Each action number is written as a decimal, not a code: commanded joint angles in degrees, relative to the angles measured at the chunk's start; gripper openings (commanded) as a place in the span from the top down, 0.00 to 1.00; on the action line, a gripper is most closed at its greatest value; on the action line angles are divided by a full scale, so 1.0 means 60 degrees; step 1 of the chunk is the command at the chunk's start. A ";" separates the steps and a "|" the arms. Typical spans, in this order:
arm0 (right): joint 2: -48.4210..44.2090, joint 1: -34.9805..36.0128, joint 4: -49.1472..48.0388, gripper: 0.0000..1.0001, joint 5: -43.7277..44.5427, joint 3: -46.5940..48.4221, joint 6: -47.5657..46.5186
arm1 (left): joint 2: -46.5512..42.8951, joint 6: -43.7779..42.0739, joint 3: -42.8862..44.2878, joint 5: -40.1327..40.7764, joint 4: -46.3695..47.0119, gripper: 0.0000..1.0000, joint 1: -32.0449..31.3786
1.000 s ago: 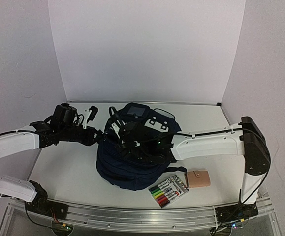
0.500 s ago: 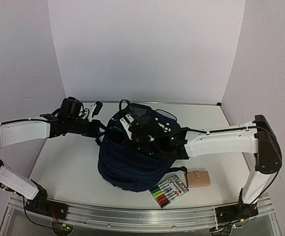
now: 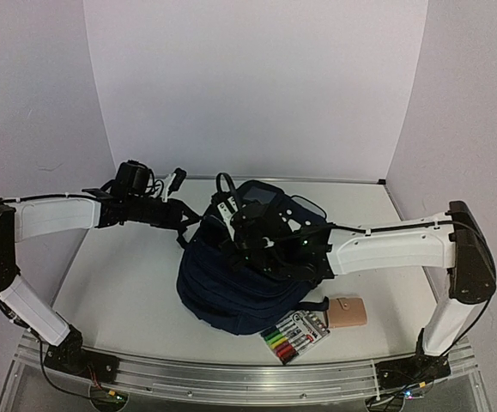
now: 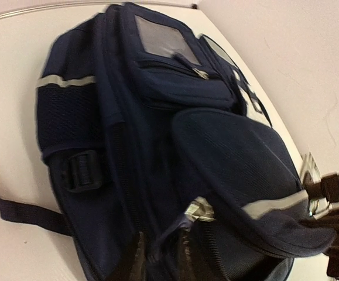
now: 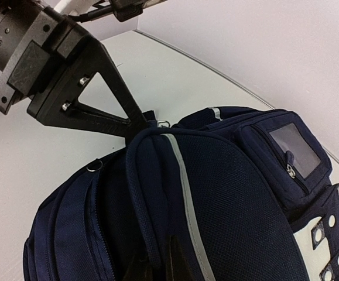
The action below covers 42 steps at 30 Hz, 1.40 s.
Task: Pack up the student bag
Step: Unzip the student bag at the center of the board.
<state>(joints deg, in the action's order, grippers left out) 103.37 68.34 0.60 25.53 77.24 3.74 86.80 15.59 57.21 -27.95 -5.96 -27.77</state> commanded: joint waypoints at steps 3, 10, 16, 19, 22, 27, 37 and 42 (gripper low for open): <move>-0.0437 -0.0302 -0.0305 1.00 0.0178 0.0789 0.0167 | -0.1507 0.0175 -0.0699 0.1320 0.0022 0.48 0.0425; -0.0180 -0.0969 -0.0261 0.94 -0.1384 0.1507 -0.0473 | -0.3023 -0.0041 -0.1395 0.0306 -0.0025 0.30 0.0192; -0.0588 -0.1636 0.0099 0.83 -0.2612 0.1785 -0.0542 | -0.3509 -0.1371 -0.1213 0.1213 0.0026 0.27 -0.0706; -0.0995 -0.1701 0.0366 0.61 -0.2343 0.1671 -0.0486 | -0.3058 -0.2021 -0.0803 0.1420 -0.0092 0.27 -0.1001; -0.1627 -0.1704 0.0548 0.31 -0.2156 0.1208 0.0034 | -0.2610 -0.2411 -0.0451 0.1520 -0.0177 0.27 -0.1198; -0.2819 -0.1888 0.1329 0.11 -0.1623 0.0212 0.1280 | -0.2542 -0.2827 -0.0527 0.1485 0.0154 0.27 -0.1345; -0.4687 -0.3270 0.2158 0.02 -0.1927 -0.2664 0.3247 | -0.2417 -0.6214 -0.0719 0.2901 0.0103 0.25 -0.3098; -0.4791 -0.4187 0.2400 0.02 -0.2193 -0.3562 0.4272 | -0.1868 -0.7280 -0.0401 0.3988 -0.0168 0.24 -0.4134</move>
<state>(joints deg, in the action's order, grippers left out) 76.18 46.71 13.07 13.72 58.69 22.50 72.99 -19.34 52.14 -10.41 -6.96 -49.27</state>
